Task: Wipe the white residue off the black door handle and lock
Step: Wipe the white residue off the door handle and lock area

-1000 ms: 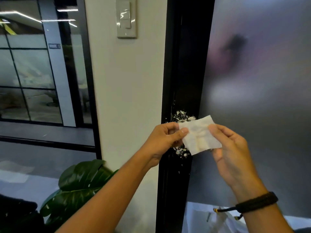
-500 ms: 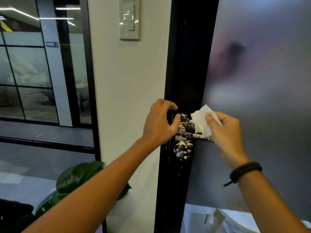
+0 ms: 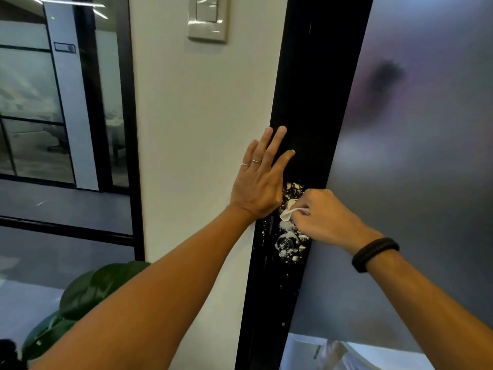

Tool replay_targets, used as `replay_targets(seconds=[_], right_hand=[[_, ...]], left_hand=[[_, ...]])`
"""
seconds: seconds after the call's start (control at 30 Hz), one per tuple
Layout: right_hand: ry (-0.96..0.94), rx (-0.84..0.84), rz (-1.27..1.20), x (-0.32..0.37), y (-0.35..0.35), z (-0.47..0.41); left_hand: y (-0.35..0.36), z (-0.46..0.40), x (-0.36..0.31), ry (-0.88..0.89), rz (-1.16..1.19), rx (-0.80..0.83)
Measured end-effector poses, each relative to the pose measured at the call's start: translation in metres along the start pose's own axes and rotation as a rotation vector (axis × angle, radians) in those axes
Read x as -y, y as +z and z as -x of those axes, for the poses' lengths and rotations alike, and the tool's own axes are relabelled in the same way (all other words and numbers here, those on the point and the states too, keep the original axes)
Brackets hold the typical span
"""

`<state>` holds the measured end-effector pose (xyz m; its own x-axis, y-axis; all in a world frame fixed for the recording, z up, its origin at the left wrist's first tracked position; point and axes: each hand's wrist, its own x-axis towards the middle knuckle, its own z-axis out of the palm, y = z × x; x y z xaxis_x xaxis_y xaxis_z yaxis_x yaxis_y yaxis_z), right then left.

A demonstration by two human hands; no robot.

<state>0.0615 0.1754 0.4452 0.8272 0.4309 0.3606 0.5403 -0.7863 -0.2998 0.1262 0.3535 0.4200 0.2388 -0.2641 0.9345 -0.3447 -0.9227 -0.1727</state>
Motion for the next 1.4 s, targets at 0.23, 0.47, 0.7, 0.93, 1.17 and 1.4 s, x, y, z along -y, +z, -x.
replay_targets(seconds=[0.23, 0.47, 0.7, 0.93, 1.17, 1.4], right_hand=[[-0.095, -0.166, 0.068, -0.010, 0.007, 0.010], [-0.220, -0.284, 0.122, -0.042, 0.007, 0.040], [-0.300, -0.259, 0.165, -0.032, 0.012, 0.032], [-0.173, -0.351, 0.180, -0.064, -0.003, 0.064], [0.037, -0.353, 0.136, -0.089, -0.014, 0.074], [0.072, -0.425, 0.204, -0.078, -0.001, 0.072]], left_hand=[[0.004, 0.002, 0.002, 0.023, 0.028, -0.024], [0.002, 0.001, 0.000, 0.013, 0.038, -0.034], [0.003, 0.001, 0.000, 0.002, 0.016, -0.033], [0.005, 0.002, -0.001, -0.007, 0.020, -0.044], [0.005, 0.002, -0.001, -0.009, 0.044, -0.045], [0.003, 0.002, -0.001, -0.008, 0.057, -0.040]])
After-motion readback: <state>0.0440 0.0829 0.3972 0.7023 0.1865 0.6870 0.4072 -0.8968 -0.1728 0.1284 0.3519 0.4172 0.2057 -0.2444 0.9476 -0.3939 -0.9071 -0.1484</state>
